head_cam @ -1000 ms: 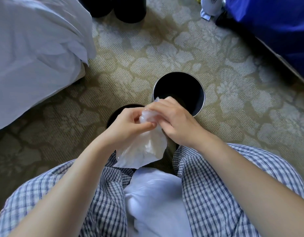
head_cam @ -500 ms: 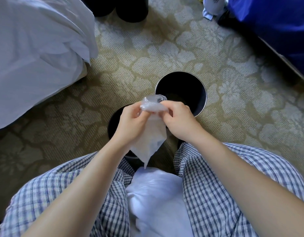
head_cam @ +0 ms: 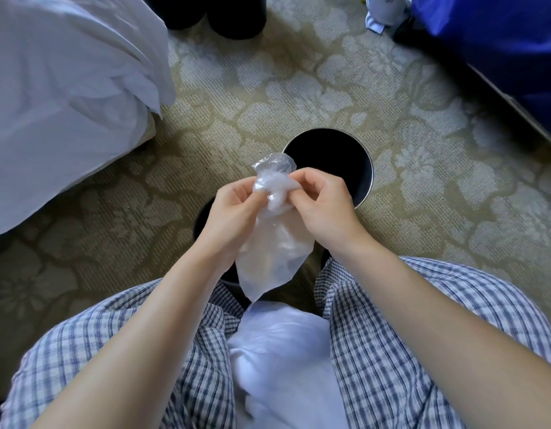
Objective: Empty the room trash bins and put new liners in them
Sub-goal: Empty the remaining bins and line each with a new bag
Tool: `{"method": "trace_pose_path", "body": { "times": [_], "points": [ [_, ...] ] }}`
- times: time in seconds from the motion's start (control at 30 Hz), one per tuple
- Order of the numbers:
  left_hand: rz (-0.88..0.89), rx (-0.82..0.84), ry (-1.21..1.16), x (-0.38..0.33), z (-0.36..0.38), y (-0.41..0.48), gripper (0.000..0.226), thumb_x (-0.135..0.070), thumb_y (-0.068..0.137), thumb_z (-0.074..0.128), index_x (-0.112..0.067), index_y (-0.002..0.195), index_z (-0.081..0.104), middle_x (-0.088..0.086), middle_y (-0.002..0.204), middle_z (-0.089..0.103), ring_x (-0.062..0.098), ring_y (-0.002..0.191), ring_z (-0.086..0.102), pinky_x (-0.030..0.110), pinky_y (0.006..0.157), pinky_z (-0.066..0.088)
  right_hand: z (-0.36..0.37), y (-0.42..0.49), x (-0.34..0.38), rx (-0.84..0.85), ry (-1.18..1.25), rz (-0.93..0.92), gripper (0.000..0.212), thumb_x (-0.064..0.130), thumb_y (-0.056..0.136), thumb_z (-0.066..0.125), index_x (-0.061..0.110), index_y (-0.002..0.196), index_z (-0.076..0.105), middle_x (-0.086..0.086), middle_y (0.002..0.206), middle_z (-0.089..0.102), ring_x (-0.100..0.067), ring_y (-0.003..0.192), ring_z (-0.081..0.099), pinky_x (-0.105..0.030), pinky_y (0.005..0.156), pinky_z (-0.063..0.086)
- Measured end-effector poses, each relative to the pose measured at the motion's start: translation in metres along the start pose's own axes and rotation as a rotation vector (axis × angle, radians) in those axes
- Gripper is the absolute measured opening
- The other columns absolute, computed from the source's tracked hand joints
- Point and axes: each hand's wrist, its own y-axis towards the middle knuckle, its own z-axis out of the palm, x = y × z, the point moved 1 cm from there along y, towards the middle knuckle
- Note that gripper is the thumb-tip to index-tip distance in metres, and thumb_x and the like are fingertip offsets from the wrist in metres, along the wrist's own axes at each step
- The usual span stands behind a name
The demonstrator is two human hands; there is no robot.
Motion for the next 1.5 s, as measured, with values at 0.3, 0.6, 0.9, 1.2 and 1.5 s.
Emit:
{"method": "trace_pose_path", "body": {
  "times": [0.3,0.6,0.9,1.2,1.5],
  "points": [
    [-0.166,0.080,0.013,0.001,0.001,0.000,0.025,-0.017,0.096,0.049,-0.005,0.092,0.071,0.010,0.084,0.068,0.017,0.078,0.061,0.028,0.071,0.045,0.003,-0.001,0.003,0.122,0.594,0.243,0.019,-0.007,0.091,0.052,0.010,0.094,0.060,-0.005,0.080,0.066,-0.009,0.071,0.064,-0.018,0.069,0.054],
    [-0.036,-0.038,0.263,-0.001,-0.009,0.001,0.007,-0.014,0.088,0.063,-0.015,0.082,0.066,-0.004,0.076,0.063,0.005,0.070,0.056,0.015,0.063,0.042,0.000,0.005,-0.005,0.104,0.301,0.211,0.019,0.004,0.097,0.045,0.006,0.095,0.064,-0.011,0.088,0.063,-0.020,0.084,0.057,-0.033,0.076,0.047],
    [-0.374,0.110,0.170,0.001,0.003,-0.004,0.040,-0.030,0.100,0.040,-0.010,0.075,0.064,-0.002,0.056,0.058,0.009,0.049,0.053,0.018,0.046,0.039,-0.005,0.011,-0.010,-0.057,0.080,0.104,0.011,0.006,0.092,0.052,0.004,0.089,0.063,-0.002,0.076,0.059,-0.010,0.072,0.053,-0.029,0.069,0.044],
    [-0.464,0.132,-0.202,0.006,-0.004,-0.002,0.029,-0.024,0.101,0.040,-0.010,0.113,0.061,0.005,0.085,0.064,0.010,0.063,0.062,0.021,0.051,0.050,0.000,0.004,-0.007,0.355,-0.234,-0.163,0.023,0.015,0.082,0.067,-0.008,0.078,0.063,-0.019,0.077,0.059,-0.014,0.079,0.052,-0.035,0.078,0.043],
    [-0.379,0.167,0.063,0.003,-0.004,-0.001,0.027,-0.017,0.099,0.043,-0.013,0.076,0.055,-0.009,0.052,0.040,0.005,0.045,0.038,0.018,0.050,0.043,-0.006,0.005,-0.003,0.327,-0.111,-0.084,0.057,0.047,0.080,0.060,-0.010,0.080,0.065,-0.029,0.081,0.064,-0.036,0.078,0.056,-0.042,0.073,0.046]
  ]
}}
